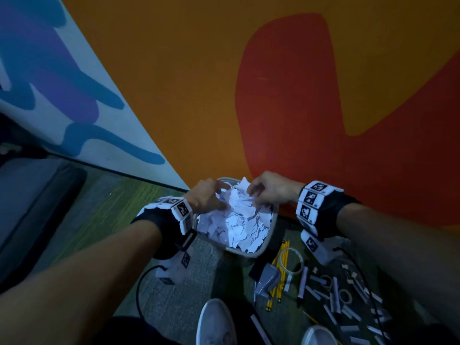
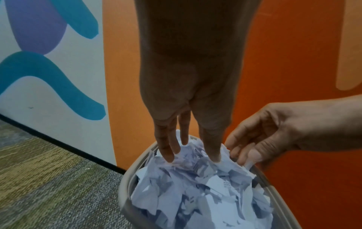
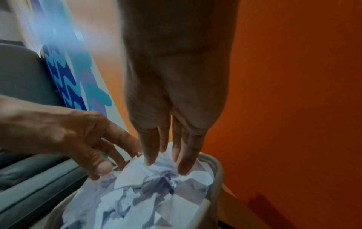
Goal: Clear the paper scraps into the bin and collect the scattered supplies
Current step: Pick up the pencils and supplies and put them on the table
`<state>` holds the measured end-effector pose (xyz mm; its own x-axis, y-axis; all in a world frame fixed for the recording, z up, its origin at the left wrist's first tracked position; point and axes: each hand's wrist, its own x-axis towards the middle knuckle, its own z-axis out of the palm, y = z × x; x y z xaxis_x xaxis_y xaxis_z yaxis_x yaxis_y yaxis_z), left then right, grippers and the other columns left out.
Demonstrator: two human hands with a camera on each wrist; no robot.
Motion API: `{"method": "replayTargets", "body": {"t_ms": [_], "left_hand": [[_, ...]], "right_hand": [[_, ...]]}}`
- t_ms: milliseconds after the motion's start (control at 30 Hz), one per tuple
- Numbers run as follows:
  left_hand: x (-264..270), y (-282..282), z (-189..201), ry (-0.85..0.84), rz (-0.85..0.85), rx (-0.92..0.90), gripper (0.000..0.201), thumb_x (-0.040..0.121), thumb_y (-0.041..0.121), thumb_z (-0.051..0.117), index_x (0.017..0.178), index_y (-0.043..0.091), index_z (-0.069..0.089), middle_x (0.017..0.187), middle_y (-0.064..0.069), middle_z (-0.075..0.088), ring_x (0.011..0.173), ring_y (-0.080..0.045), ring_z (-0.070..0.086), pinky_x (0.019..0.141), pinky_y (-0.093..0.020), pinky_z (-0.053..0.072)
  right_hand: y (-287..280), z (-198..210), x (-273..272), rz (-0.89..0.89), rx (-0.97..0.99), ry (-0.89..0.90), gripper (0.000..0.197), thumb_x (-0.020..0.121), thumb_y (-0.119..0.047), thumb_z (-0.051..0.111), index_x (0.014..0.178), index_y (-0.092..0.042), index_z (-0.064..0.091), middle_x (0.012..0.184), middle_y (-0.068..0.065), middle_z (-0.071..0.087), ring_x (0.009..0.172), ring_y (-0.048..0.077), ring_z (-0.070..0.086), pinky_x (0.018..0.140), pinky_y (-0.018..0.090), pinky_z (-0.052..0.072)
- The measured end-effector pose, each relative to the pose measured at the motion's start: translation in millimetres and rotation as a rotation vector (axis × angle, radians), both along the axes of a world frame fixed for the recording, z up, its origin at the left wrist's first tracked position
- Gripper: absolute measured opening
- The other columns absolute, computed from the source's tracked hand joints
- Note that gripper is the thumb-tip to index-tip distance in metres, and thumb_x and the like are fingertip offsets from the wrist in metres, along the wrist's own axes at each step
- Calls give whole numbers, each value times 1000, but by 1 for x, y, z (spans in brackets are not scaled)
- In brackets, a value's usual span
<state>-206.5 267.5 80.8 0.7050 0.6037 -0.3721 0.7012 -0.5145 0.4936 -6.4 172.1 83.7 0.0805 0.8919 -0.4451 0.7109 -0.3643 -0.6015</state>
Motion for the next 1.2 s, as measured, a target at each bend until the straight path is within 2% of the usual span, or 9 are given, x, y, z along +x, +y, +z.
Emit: {"method": "replayTargets", "body": {"t_ms": [67, 200, 400, 500, 600, 733, 967, 1100, 1200], "left_hand": [[4, -5, -1, 52, -89, -14, 53, 84, 27, 78, 133, 22, 62, 138, -4, 60, 110, -20, 64, 89, -26, 48], [16, -6, 11, -13, -39, 95, 46, 87, 27, 75, 131, 18, 64, 131, -6, 65, 104, -20, 66, 86, -24, 49], [45, -22, 31, -187, 22, 211, 50, 92, 32, 70, 136, 14, 59, 142, -5, 57, 123, -21, 59, 98, -25, 42], [63, -32, 40, -245, 34, 238, 50, 92, 33, 69, 138, 16, 57, 141, -6, 57, 123, -24, 58, 96, -27, 43], [90, -45, 53, -332, 55, 217, 49, 92, 32, 69, 137, 16, 58, 134, -9, 63, 122, -23, 59, 93, -25, 42], [136, -69, 64, -370, 1, 205, 44, 90, 32, 70, 132, 18, 63, 125, -7, 69, 115, -20, 63, 90, -21, 43], [220, -137, 62, -316, -168, 152, 30, 92, 23, 66, 122, 20, 68, 105, 0, 72, 102, -19, 66, 80, -21, 40], [268, -191, 43, -282, -276, 82, 33, 91, 23, 65, 124, 21, 67, 103, -3, 74, 102, -22, 67, 80, -24, 47], [302, -235, 23, -261, -378, 28, 30, 91, 24, 63, 120, 23, 68, 79, 5, 70, 79, -19, 66, 68, -27, 48]], "right_hand": [[-4, -2, -2, 17, 31, -42, 43, 77, -16, 82, 118, -15, 69, 106, 1, 70, 93, 17, 68, 68, 24, 55], [-4, 5, 0, -20, 105, -8, 38, 80, -18, 80, 116, -15, 70, 100, 0, 72, 90, 16, 70, 80, 33, 59], [-12, 31, 15, -94, 200, 73, 23, 81, -6, 74, 103, -13, 74, 86, 1, 75, 72, 14, 72, 67, 27, 60], [-22, 46, 31, -140, 215, 118, 20, 79, -8, 78, 99, -13, 75, 81, 3, 76, 77, 20, 74, 70, 30, 60], [-45, 61, 50, -187, 230, 192, 13, 81, -8, 78, 90, -16, 74, 84, 7, 75, 86, 33, 72, 74, 42, 61], [-89, 75, 81, -242, 205, 240, 14, 84, -9, 75, 83, -23, 72, 80, -2, 73, 94, 32, 70, 78, 47, 61], [-171, 78, 147, -426, 162, 218, 20, 86, -8, 75, 104, -1, 71, 89, 17, 73, 89, 29, 72, 79, 46, 61], [-230, 65, 183, -521, 156, 235, 22, 88, -9, 72, 107, 1, 69, 85, 12, 72, 80, 20, 70, 77, 40, 60], [-276, 46, 210, -585, 127, 249, 20, 89, -12, 72, 106, 0, 70, 88, 14, 73, 82, 20, 71, 77, 37, 61]]}}
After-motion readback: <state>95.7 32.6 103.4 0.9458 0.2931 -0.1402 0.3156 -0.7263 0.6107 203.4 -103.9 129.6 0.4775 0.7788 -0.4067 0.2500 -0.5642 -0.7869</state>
